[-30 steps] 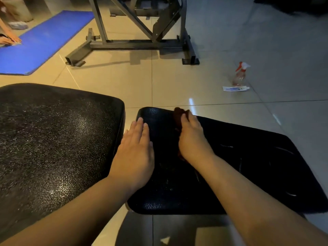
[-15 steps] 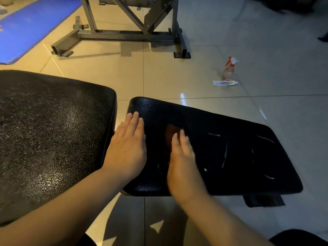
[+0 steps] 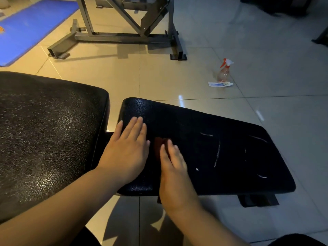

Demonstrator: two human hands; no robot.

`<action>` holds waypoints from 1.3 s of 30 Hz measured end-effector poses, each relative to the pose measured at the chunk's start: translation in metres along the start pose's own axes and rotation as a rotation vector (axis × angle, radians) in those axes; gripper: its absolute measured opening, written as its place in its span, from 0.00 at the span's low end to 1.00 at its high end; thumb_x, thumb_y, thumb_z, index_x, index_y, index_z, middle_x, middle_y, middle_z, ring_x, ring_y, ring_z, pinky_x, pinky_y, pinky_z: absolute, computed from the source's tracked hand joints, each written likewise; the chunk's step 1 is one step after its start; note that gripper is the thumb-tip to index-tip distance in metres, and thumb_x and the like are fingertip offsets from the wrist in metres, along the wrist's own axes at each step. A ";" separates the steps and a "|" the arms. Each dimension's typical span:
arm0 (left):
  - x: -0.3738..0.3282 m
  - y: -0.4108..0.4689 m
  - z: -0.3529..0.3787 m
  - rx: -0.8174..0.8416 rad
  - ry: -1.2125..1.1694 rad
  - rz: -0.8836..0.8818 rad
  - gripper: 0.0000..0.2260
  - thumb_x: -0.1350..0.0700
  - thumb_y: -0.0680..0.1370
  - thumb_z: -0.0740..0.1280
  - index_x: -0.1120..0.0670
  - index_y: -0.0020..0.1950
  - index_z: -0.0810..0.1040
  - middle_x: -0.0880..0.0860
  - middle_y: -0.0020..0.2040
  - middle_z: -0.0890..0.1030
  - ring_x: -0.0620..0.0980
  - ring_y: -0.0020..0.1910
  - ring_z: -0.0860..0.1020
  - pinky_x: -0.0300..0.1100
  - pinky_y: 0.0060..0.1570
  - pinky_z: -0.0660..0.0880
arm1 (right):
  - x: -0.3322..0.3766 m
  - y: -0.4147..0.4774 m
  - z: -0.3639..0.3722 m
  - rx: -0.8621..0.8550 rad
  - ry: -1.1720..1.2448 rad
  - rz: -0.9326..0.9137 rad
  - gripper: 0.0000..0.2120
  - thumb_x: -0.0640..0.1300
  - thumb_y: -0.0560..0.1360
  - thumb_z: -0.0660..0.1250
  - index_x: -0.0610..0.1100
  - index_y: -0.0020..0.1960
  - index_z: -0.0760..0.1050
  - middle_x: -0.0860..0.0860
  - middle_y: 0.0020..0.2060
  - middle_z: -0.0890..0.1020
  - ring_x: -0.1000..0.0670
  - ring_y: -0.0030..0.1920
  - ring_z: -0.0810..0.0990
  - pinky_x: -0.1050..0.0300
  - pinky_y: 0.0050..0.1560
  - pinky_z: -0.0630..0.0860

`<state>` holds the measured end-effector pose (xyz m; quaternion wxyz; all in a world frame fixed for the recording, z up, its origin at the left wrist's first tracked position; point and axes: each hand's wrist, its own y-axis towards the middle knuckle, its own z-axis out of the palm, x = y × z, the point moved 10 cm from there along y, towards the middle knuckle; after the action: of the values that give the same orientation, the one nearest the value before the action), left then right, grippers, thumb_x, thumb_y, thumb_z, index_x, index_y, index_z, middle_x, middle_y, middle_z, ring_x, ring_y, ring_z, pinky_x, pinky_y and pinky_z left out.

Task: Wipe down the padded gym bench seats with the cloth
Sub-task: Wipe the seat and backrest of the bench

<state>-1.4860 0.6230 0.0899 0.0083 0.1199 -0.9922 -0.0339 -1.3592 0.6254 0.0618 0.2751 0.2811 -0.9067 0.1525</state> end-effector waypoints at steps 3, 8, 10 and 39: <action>-0.011 -0.003 0.004 0.050 0.042 0.014 0.32 0.45 0.79 0.34 0.57 0.81 0.49 0.56 0.82 0.47 0.53 0.80 0.42 0.57 0.78 0.45 | -0.005 0.026 -0.009 0.029 -0.013 -0.092 0.38 0.36 0.83 0.57 0.55 0.81 0.37 0.61 0.78 0.33 0.56 0.78 0.31 0.54 0.78 0.42; -0.022 -0.012 0.005 0.043 0.024 -0.025 0.32 0.46 0.80 0.37 0.60 0.80 0.50 0.59 0.81 0.47 0.56 0.80 0.44 0.56 0.78 0.47 | -0.052 0.010 -0.027 -0.093 -0.023 0.142 0.38 0.34 0.83 0.56 0.54 0.82 0.38 0.56 0.80 0.36 0.53 0.79 0.35 0.51 0.79 0.47; -0.030 -0.014 0.010 0.079 0.067 -0.015 0.32 0.45 0.80 0.35 0.61 0.79 0.42 0.61 0.80 0.40 0.59 0.79 0.38 0.56 0.78 0.43 | -0.035 -0.005 -0.015 -0.047 -0.054 0.115 0.40 0.34 0.82 0.58 0.55 0.81 0.37 0.60 0.76 0.31 0.56 0.76 0.30 0.54 0.77 0.43; -0.056 -0.031 0.008 0.222 0.168 0.247 0.30 0.45 0.83 0.36 0.63 0.78 0.34 0.66 0.77 0.33 0.65 0.77 0.32 0.61 0.76 0.41 | -0.032 0.036 -0.023 -0.104 0.005 -0.058 0.30 0.34 0.83 0.56 0.44 0.82 0.52 0.44 0.81 0.52 0.46 0.81 0.50 0.49 0.81 0.51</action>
<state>-1.4245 0.6069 0.0796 0.0818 -0.0005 -0.9928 0.0872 -1.3493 0.6778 0.0567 0.2958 0.2924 -0.9041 0.0979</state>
